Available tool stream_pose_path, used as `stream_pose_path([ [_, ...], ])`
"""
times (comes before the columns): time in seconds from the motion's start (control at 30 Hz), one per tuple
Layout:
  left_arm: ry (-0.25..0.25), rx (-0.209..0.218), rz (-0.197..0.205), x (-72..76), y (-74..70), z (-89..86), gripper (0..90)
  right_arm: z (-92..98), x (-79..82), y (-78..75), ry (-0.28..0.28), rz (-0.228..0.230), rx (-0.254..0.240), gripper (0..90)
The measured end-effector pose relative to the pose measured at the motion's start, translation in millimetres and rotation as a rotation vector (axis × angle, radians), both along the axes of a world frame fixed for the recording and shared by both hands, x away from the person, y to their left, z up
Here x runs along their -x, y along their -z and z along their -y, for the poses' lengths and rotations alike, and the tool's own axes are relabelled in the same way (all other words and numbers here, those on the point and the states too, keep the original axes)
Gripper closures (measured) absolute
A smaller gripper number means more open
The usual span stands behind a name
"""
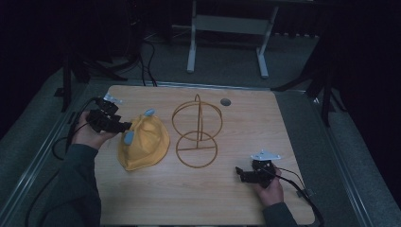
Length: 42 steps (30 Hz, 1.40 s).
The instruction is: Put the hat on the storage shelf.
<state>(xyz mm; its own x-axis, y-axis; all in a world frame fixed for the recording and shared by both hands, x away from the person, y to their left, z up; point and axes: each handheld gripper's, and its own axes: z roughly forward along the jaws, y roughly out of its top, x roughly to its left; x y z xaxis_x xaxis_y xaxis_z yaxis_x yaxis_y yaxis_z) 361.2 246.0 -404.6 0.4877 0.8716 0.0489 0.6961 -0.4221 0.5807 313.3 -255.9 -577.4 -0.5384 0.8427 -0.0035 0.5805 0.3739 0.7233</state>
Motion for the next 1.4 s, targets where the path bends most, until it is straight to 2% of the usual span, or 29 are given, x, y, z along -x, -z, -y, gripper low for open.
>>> stream_pose_path([
  [0.67,0.034,-0.02,-0.049,-11.8,-1.6,13.4,49.8,0.0,0.2,0.0,-0.001,-0.001,-0.001,13.3],
  [0.9,0.06,-0.046,-0.078,-16.3,1.0,23.1,50.5,0.0,0.2,0.0,-0.002,0.0,0.0,13.3],
  [1.4,0.05,-0.083,-0.127,-27.8,3.1,33.1,51.8,0.0,0.2,0.0,-0.001,0.0,-0.001,13.3],
])
